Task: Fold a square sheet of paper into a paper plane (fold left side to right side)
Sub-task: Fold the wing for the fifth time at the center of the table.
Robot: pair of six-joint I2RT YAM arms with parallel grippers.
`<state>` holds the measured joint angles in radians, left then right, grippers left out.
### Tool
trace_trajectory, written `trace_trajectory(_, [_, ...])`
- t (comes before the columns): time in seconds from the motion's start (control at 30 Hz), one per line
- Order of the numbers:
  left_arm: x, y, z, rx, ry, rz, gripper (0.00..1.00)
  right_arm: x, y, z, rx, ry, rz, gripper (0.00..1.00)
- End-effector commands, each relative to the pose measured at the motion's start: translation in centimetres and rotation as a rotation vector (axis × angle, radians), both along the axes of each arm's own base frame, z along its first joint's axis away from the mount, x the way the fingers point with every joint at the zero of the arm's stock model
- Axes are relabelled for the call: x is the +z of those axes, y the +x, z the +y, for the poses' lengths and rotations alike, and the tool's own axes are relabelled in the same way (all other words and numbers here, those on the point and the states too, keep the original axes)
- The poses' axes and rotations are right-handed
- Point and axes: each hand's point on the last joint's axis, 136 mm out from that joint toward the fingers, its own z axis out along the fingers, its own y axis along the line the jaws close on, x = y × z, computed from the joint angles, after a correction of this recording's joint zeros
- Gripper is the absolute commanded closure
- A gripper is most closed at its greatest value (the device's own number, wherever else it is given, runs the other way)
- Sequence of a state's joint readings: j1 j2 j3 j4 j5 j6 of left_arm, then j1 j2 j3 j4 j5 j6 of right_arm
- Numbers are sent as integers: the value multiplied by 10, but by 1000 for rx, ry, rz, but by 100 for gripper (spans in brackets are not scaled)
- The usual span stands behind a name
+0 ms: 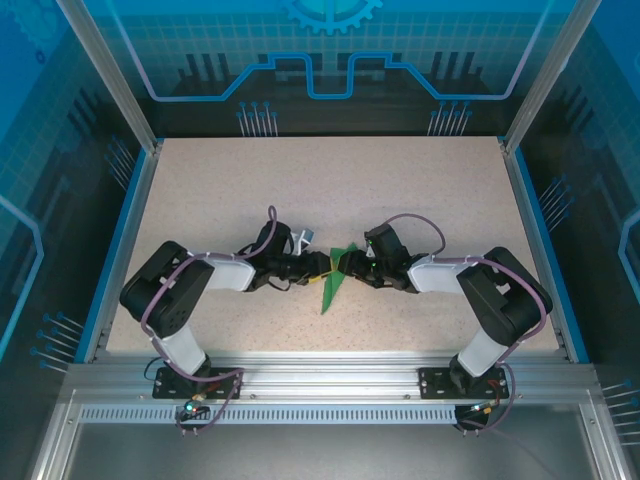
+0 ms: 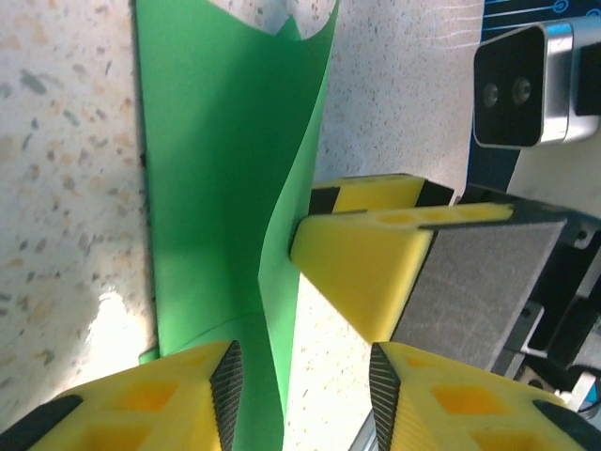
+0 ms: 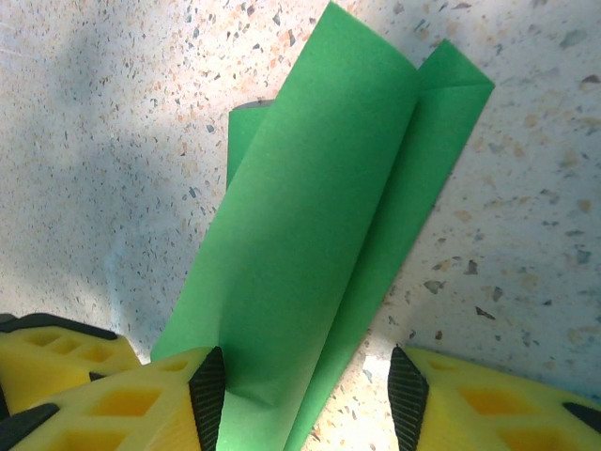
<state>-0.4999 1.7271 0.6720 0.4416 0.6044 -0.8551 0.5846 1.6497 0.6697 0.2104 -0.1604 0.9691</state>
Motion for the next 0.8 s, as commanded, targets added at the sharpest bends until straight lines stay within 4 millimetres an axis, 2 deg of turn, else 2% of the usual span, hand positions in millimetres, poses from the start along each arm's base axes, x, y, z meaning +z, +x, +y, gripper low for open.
trace_trajectory(0.0, [-6,3,-2,-32,1,14,57,-28,-13,0,22,-55,64,48])
trace_trajectory(0.27, [-11,10,-6,-35,4,23,63,-30,-14,1,24,-55,71,48])
trace_trajectory(0.6, [-22,22,0,-23,50,11,89,-27,-14,1,30,-55,62,48])
trace_trajectory(0.77, [-20,24,-1,-60,70,-30,95,-9,-4,1,45,-39,17,46])
